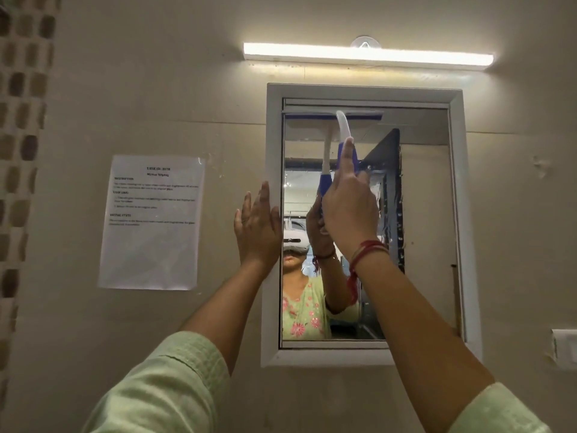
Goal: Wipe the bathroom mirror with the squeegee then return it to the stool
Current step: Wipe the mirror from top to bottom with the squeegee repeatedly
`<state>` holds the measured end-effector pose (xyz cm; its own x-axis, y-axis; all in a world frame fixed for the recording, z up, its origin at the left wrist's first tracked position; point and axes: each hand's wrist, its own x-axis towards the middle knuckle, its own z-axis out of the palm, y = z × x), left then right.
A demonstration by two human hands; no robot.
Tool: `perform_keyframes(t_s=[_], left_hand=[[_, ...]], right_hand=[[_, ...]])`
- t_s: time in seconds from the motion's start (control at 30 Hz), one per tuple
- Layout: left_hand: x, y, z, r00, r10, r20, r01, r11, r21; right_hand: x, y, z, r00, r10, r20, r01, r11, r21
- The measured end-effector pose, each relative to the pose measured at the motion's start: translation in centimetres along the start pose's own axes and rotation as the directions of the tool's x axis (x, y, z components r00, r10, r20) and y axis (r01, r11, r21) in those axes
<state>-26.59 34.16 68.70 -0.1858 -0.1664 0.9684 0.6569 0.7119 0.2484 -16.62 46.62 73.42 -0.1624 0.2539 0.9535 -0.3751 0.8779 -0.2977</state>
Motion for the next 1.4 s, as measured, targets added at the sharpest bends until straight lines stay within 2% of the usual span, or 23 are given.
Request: perform_keyframes(t_s=[0.23,0.33,0.43,0.67,1.0,1.27,1.4], left_hand=[[0.0,-0.1,0.2,1.0,-0.009,-0.012,0.008,1.0,-0.022],[0.0,-0.1,0.4,1.0,-0.01,-0.022,0.009,1.0,-0.022],[0.0,-0.1,0.3,0.999,-0.014,-0.031,0.013,1.0,-0.026],[-0.1,-0.1,0.2,1.0,-0.009,-0.021,0.008,1.0,-0.027],[-0.1,-0.1,0.2,1.0,-0.01,-0.02,0.009,1.0,-0.029],[-0.1,-0.1,0.3,0.999,-0.01,-0.032,0.01,1.0,-0.003],[-0.2,0.0,0.3,1.0,-0.015,-0.022,0.015,1.0,-0.006]], right_hand=[[-7.2,2.2,-1.0,0.994,0.01,0.11,-0.012,1.0,0.017],[-7.2,2.0,-1.9,0.995,-0.001,0.096,-0.009,0.994,0.105],[-4.7,1.2,-1.9,1.0,-0.008,0.011,0.006,0.984,0.179],[0.1,0.3,0.2,0.999,0.003,-0.033,0.001,0.994,0.107],[-4.6,1.9,1.7,1.0,0.007,-0.011,-0.006,0.997,0.074],[0.3,-0.2,0.6,0.999,0.007,-0.032,-0.005,0.998,0.059],[-2.5,0.7,0.4,1.0,0.016,0.023,-0.017,0.998,0.054]])
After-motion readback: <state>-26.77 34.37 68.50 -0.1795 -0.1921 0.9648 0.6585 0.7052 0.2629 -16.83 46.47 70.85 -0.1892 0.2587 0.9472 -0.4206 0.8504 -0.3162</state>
